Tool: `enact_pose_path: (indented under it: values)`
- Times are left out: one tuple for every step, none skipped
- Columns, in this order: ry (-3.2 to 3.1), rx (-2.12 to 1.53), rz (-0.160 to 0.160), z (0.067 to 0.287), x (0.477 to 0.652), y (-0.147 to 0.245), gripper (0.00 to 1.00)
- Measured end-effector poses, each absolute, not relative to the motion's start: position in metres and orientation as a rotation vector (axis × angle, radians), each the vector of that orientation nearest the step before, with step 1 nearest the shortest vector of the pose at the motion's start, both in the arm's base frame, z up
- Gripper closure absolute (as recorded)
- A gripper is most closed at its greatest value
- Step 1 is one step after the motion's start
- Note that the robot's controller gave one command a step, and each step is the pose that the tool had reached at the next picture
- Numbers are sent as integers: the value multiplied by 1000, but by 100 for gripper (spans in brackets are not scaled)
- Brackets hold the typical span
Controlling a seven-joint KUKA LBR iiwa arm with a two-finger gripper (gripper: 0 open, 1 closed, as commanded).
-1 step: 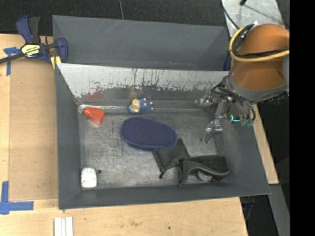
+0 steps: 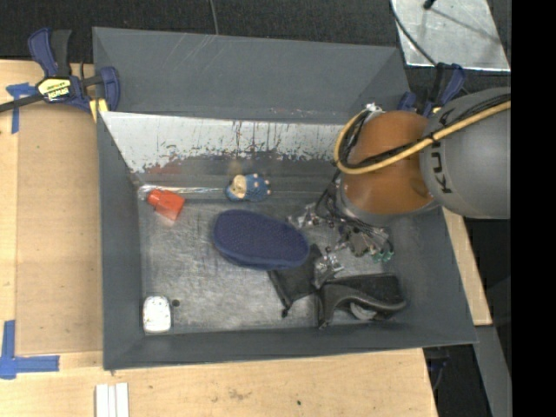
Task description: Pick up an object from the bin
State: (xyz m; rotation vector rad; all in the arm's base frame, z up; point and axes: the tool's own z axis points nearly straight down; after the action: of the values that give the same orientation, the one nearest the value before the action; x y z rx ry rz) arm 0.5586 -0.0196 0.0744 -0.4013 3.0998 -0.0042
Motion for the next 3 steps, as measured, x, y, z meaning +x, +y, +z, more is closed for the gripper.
enact_pose_path:
  values:
    - [3091, -401, -3, 78, 561, -19, 100]
    - [3099, -402, -3, 75, 558, -19, 0]
    - [3091, -404, -3, 77, 561, -18, 100]
